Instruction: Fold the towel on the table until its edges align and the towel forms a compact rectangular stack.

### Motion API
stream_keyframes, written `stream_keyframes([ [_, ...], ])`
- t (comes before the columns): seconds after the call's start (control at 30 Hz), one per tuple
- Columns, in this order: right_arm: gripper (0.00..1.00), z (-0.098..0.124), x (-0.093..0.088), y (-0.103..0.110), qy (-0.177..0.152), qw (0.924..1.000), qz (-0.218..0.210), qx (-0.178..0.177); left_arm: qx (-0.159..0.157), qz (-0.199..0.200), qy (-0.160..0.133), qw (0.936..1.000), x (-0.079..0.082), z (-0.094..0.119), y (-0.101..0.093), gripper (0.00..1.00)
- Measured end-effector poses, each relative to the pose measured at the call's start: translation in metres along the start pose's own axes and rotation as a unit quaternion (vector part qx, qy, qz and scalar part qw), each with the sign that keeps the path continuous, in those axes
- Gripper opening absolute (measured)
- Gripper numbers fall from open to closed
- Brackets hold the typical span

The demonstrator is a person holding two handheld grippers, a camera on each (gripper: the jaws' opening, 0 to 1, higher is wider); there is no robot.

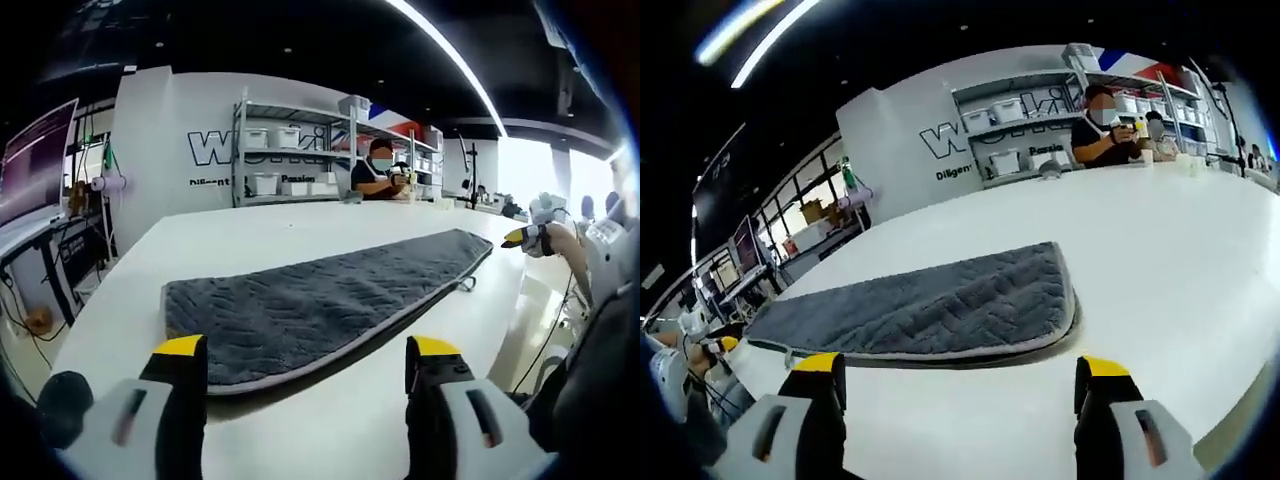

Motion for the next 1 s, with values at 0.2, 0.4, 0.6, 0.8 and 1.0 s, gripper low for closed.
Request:
stream_keyframes([
  [0.2,0.99,-0.008,0.001,-0.011,0.006,0.9999,-0.009,-0.011,-0.007,-0.001,-0.002,1.0,0.002,-0.003,-0.004,0.85],
  [0.4,0.97,-0.019,0.003,-0.012,0.008,0.9999,-0.014,-0.006,-0.004,0.0,0.001,1.0,0.001,-0.003,-0.002,0.85],
  [0.6,0.91,-0.028,0.007,-0.013,0.004,0.9999,-0.016,-0.002,-0.005,0.0,0.0,1.0,0.001,-0.004,-0.003,0.85],
  [0.8,0.74,-0.035,0.015,-0.027,-0.025,0.9978,-0.056,-0.026,-0.004,0.002,0.002,1.0,-0.001,-0.004,-0.002,0.85],
  [1.0,0.49,-0.038,0.019,-0.042,-0.034,0.9968,-0.059,-0.043,-0.006,0.003,0.003,1.0,-0.002,-0.007,-0.003,0.85],
])
Point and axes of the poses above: the point that each gripper's makers call its tool centre point, and the gripper's own axes: z roughly backward along the fingers, y roughly to its left, x roughly out of its top, the point moved 1 cm from there along z, roughly backward along the fingers, and after that the axes turned 1 degree about -y, right-handed, at the moved point
